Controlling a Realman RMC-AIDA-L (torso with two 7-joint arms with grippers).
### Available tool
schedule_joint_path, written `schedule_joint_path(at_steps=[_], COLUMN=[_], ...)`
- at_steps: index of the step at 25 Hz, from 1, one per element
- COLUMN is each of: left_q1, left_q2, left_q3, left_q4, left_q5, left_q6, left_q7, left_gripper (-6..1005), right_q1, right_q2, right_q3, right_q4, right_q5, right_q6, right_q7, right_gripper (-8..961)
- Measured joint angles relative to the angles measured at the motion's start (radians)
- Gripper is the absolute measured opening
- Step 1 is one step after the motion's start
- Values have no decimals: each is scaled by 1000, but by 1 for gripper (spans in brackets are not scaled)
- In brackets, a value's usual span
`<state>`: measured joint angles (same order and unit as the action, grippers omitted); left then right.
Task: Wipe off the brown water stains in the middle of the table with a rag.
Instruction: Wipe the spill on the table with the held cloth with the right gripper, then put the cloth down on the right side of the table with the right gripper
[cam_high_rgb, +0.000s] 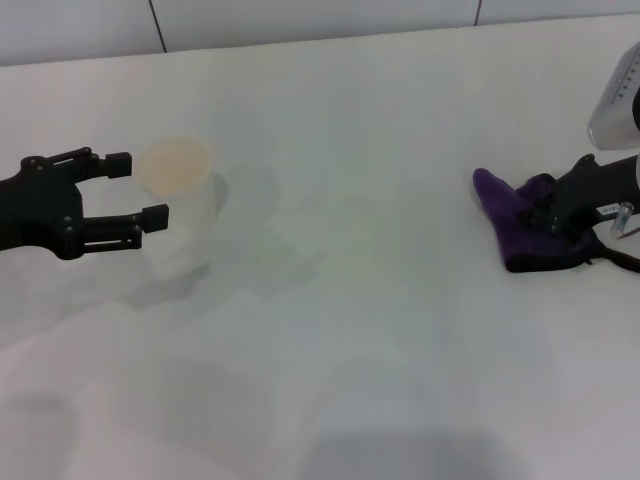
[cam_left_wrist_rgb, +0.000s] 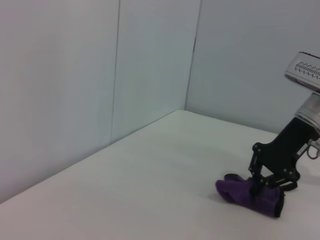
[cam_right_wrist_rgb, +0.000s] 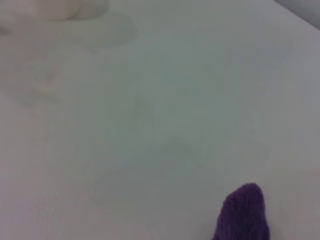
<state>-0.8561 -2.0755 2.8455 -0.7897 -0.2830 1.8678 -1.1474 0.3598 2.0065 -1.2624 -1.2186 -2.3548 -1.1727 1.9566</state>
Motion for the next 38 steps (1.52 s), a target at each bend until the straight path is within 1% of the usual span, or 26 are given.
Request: schedule_joint_path(at_steps=[4,9,12,19,27,30,35,38], left_q1=[2,0,-1,-3,-3,-3,-4,2], left_q2=[-1,-2,-2,-2,0,0,0,0], left_q3=[0,0,0,0,0,0,0,0], left_q4=[1,1,1,1,1,1,0,0], left_q5=[-1,-1,-1,-1,-1,-1,-9,-29], left_q6=[-7,-7,-8,-8,-7,-7,-7,-6], left_q7=[1,0,0,-1,-2,-2,-3,1], left_gripper=[873,873,873,873,873,873,873,873], right_q1=[2,14,15,17,11,4,-5,-14], right_q2=[0,3,4,5,5,5,5,5], right_q3=[-2,-8,-9,-4,2,10,49,56], right_q4=[-2,-21,-45,-66,-88,-111,-119,-116], right_q5=[1,23,47,68,88,121,206,259], right_q6=[-29,-118,-144,-160,-160,-174,-218,-231], right_q7=[-4,-38,-54,-62,-68,-81,-151,-208], right_gripper=[70,85,94,115,412,526,627,688])
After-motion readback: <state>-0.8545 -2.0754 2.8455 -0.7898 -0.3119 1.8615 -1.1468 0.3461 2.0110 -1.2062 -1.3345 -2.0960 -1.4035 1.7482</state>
